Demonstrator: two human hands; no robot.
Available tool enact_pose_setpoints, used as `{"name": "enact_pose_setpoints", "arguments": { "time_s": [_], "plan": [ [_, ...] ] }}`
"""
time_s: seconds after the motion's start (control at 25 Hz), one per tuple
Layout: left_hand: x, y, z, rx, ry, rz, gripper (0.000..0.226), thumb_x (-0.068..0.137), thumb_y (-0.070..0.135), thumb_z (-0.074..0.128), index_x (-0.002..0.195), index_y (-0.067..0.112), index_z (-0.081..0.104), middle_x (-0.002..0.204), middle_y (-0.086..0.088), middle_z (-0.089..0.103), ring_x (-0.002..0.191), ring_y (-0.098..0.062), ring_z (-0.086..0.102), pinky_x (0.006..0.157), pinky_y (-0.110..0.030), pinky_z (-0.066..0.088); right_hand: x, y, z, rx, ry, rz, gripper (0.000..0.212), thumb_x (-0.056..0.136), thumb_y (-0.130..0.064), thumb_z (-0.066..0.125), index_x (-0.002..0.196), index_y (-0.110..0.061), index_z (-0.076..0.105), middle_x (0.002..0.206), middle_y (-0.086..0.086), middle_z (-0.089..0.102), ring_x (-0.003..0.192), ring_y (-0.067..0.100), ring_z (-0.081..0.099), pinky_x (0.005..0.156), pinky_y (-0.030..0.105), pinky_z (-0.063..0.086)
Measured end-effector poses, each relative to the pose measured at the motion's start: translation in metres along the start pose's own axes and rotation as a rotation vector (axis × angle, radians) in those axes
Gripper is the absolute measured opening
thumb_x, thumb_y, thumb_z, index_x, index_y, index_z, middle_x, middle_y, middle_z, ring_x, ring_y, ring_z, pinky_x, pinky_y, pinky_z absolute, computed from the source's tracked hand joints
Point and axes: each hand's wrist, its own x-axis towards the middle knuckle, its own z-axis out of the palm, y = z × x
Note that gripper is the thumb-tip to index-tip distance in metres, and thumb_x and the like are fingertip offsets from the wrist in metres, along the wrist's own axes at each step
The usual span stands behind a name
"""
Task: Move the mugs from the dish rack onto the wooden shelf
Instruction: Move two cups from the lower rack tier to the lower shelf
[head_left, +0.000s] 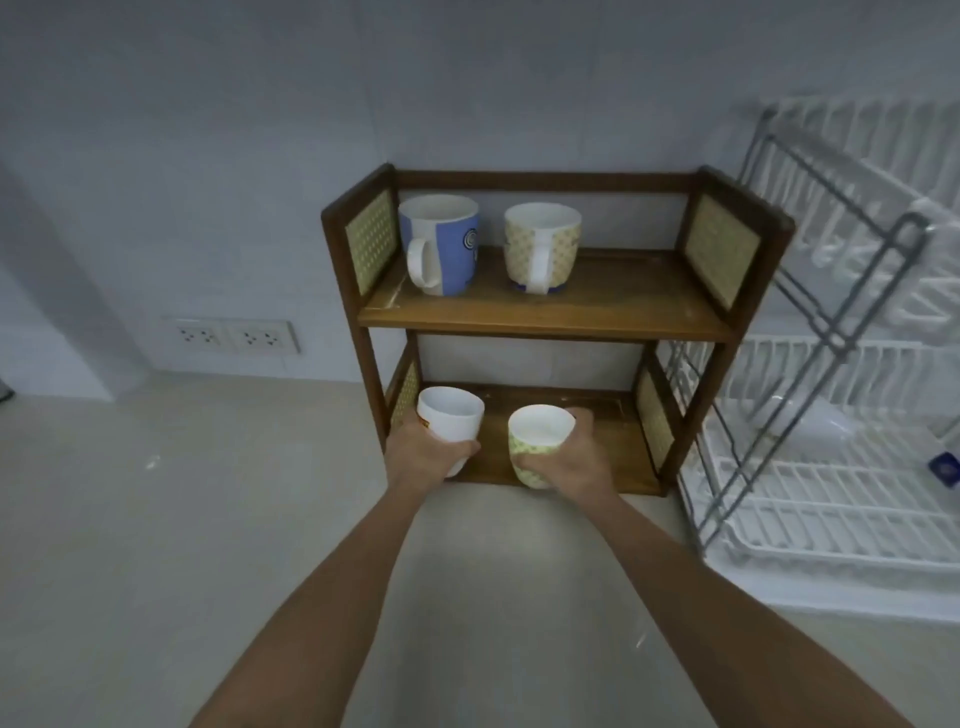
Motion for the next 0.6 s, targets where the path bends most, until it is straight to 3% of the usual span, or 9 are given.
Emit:
{"name": "enact_pose_setpoints", "arguments": {
  "time_s": [0.28, 0.6],
  "plan": [
    [0.05, -0.025, 0.03, -0.011, -0.02, -0.119, 0.092, 0.051, 0.048, 0.088, 0.127, 0.013, 0.051, 0.126, -0.008, 0.061, 0.116, -0.026, 0.056, 0.096, -0.036, 0.049, 0.058, -0.001, 0.05, -0.042, 0.101, 0.099, 0.104, 0.052, -0.034, 0.09, 0.134, -0.02, 0.028, 0.125, 0.009, 0.055, 0.118, 0.032, 0.052, 0.094, 0.043, 0.047],
    [0.067, -0.027, 0.056, -0.094, 0.027, -0.047, 0.102, 0.052, 0.036, 0.091, 0.137, 0.013, 0.039, 0.134, -0.006, 0.053, 0.125, -0.024, 0.048, 0.104, -0.033, 0.038, 0.087, 0.003, 0.064, -0.038, 0.115, 0.094, 0.105, 0.053, -0.031, 0.092, 0.136, -0.019, 0.03, 0.13, 0.007, 0.053, 0.121, 0.029, 0.051, 0.099, 0.041, 0.043]
  ]
}}
